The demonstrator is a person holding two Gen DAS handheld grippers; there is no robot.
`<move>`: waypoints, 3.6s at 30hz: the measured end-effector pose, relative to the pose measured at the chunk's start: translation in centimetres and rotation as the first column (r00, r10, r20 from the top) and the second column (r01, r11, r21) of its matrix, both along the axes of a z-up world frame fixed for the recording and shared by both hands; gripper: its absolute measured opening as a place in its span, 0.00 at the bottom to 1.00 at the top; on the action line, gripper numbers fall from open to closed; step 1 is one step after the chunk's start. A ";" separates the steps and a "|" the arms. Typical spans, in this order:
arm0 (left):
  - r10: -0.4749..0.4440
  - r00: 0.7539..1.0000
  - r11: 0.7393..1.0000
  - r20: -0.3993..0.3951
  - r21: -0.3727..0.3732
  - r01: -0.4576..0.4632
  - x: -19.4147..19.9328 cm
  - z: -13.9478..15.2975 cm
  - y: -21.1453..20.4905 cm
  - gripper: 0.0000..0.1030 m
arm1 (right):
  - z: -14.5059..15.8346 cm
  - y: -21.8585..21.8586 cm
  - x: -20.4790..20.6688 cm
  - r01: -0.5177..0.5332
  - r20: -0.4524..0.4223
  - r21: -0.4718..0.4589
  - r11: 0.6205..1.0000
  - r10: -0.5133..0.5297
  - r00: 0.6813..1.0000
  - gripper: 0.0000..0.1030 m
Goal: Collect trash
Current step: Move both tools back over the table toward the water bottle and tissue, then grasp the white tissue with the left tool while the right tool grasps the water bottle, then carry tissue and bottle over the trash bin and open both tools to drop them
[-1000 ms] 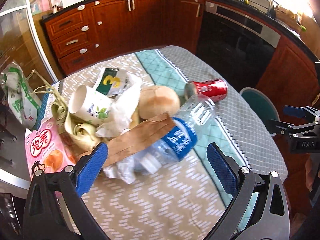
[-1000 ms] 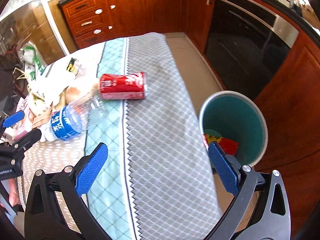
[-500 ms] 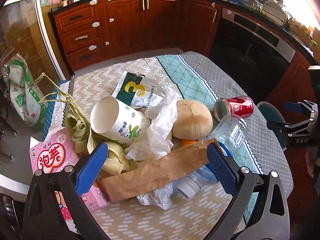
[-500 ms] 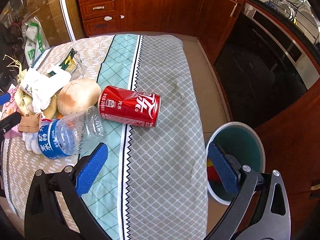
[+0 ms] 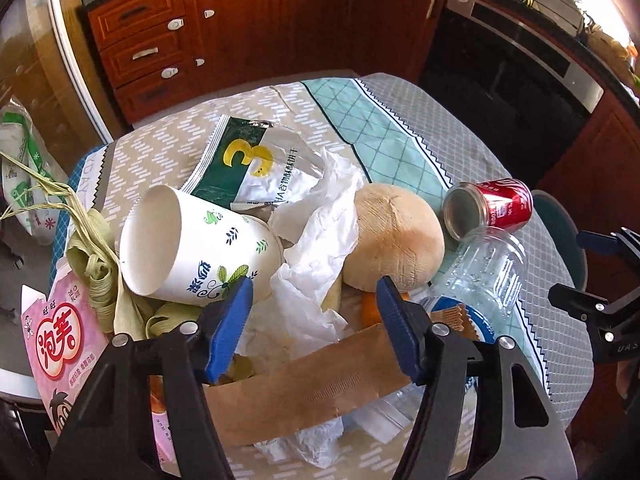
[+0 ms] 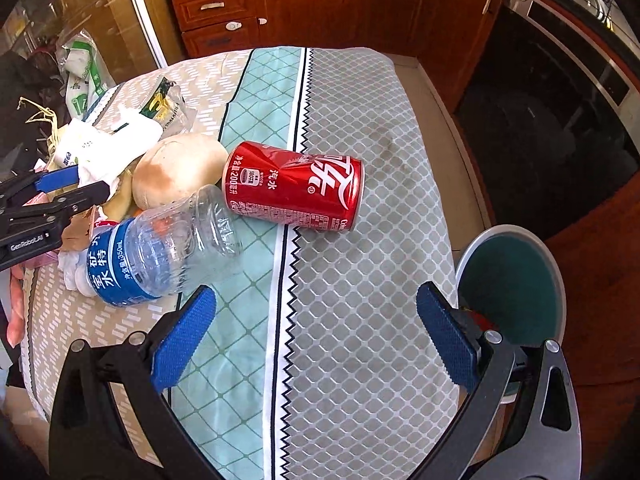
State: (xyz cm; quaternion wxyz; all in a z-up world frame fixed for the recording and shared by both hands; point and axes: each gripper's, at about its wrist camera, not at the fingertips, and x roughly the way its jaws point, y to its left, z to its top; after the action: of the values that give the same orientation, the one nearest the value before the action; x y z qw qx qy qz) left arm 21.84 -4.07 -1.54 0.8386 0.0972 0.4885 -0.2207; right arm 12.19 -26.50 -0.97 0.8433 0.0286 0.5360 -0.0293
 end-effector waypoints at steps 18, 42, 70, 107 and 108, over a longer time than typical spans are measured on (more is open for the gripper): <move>-0.041 0.997 0.998 -0.068 -0.052 0.037 -1.0 -1.6 1.8 0.02 | 0.2 4.1 -0.2 -0.048 -0.006 -0.013 0.999 0.048 0.999 0.94; -0.066 0.998 0.991 -0.019 -0.117 0.063 -8.0 2.2 7.8 0.04 | 1.6 8.7 2.5 0.183 0.031 0.048 0.982 -0.184 0.982 0.94; -0.013 0.999 0.997 -0.049 -0.071 0.010 -6.3 -1.4 7.8 0.05 | -3.2 9.4 -0.9 0.148 -0.081 0.164 0.975 -0.136 0.987 0.65; -0.235 0.968 0.924 0.087 -0.288 0.251 -12.8 12.0 -6.8 0.05 | 2.7 -7.9 -10.4 0.268 0.105 0.253 0.930 -0.302 0.948 0.65; -0.243 0.966 0.922 0.086 -0.288 0.257 -12.8 12.0 -7.4 0.05 | 2.6 -8.3 -10.4 0.271 0.106 0.253 0.929 -0.305 0.946 0.65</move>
State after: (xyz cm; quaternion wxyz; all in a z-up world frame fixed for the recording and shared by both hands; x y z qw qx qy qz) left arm 9.01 -11.42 10.46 0.8201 0.0372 0.4131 -0.3942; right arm 1.78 -34.78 1.65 0.8566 0.2090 0.4637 -0.0872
